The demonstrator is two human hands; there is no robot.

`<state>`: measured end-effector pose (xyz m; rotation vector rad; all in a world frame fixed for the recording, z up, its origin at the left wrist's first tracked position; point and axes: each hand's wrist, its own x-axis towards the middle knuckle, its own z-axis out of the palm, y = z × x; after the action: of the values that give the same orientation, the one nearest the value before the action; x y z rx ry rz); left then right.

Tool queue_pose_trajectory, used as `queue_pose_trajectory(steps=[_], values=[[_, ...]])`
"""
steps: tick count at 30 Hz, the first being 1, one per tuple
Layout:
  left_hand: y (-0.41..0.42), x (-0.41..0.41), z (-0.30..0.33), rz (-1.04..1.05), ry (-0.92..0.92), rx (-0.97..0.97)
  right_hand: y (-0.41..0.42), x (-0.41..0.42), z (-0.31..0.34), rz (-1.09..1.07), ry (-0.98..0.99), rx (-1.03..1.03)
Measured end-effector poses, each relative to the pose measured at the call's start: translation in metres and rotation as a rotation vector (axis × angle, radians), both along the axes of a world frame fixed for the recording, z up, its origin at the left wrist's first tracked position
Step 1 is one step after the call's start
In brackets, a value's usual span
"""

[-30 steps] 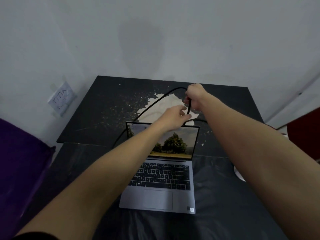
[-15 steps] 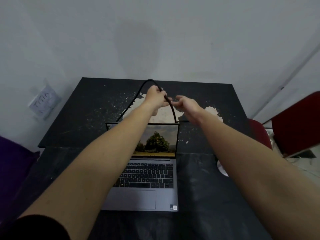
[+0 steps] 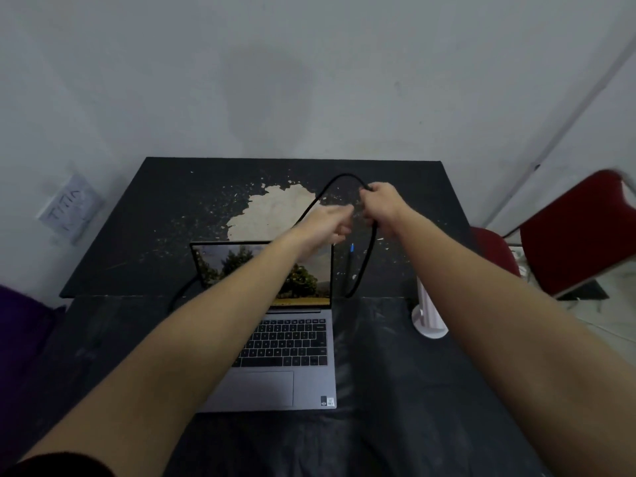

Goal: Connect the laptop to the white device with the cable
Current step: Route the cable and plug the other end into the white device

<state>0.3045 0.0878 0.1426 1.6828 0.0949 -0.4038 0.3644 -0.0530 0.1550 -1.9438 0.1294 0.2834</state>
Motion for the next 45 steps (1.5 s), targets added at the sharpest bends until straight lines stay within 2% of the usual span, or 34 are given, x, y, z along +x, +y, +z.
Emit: queue_pose_trajectory(steps=[2, 4, 6, 8, 12, 15, 17, 21, 23, 26, 28, 32, 35, 38, 41, 45], values=[[-0.015, -0.027, -0.015, -0.187, -0.014, 0.097, 0.003, -0.003, 0.007, -0.085, 0.058, 0.081], [-0.025, -0.052, -0.030, -0.267, -0.071, 0.217, 0.008, -0.011, 0.011, -0.143, 0.100, 0.092], [-0.031, -0.068, -0.044, -0.208, -0.125, 0.331, 0.011, -0.019, 0.012, -0.202, 0.117, 0.170], [-0.033, -0.078, -0.052, -0.089, -0.111, 0.354, 0.011, -0.033, 0.009, -0.213, 0.119, 0.198], [-0.035, -0.093, -0.049, 0.079, -0.006, 0.166, -0.011, -0.070, -0.023, -0.204, 0.129, 0.056], [-0.038, -0.105, -0.042, 0.201, 0.115, -0.102, -0.051, -0.107, -0.074, -0.337, 0.288, -0.156], [-0.040, -0.116, -0.041, 0.265, 0.180, -0.250, -0.069, -0.143, -0.092, -0.347, 0.382, -0.191], [-0.046, -0.145, -0.043, 0.327, 0.270, -0.412, -0.082, -0.201, -0.099, -0.416, 0.553, 0.217], [-0.046, -0.160, -0.046, 0.327, 0.314, -0.432, -0.088, -0.214, -0.109, -0.473, 0.643, 0.347], [-0.045, -0.180, -0.052, 0.274, 0.365, -0.311, -0.097, -0.222, -0.114, -0.596, 0.545, 0.460], [-0.040, -0.191, -0.060, 0.259, 0.410, -0.179, -0.101, -0.228, -0.112, -0.635, 0.470, 0.458], [-0.029, -0.206, -0.068, 0.271, 0.392, 0.091, -0.106, -0.252, -0.105, -0.540, 0.434, 0.495], [-0.032, -0.221, -0.076, 0.178, 0.359, 0.232, -0.115, -0.271, -0.098, -0.484, 0.414, 0.482], [-0.053, -0.240, -0.093, 0.035, 0.380, 0.315, -0.132, -0.283, -0.093, -0.395, 0.299, 0.392], [-0.076, -0.247, -0.113, -0.063, 0.447, 0.307, -0.154, -0.282, -0.093, -0.341, 0.205, 0.181], [-0.094, -0.229, -0.115, -0.192, 0.507, 0.469, -0.179, -0.270, -0.106, -0.248, 0.174, 0.163]])
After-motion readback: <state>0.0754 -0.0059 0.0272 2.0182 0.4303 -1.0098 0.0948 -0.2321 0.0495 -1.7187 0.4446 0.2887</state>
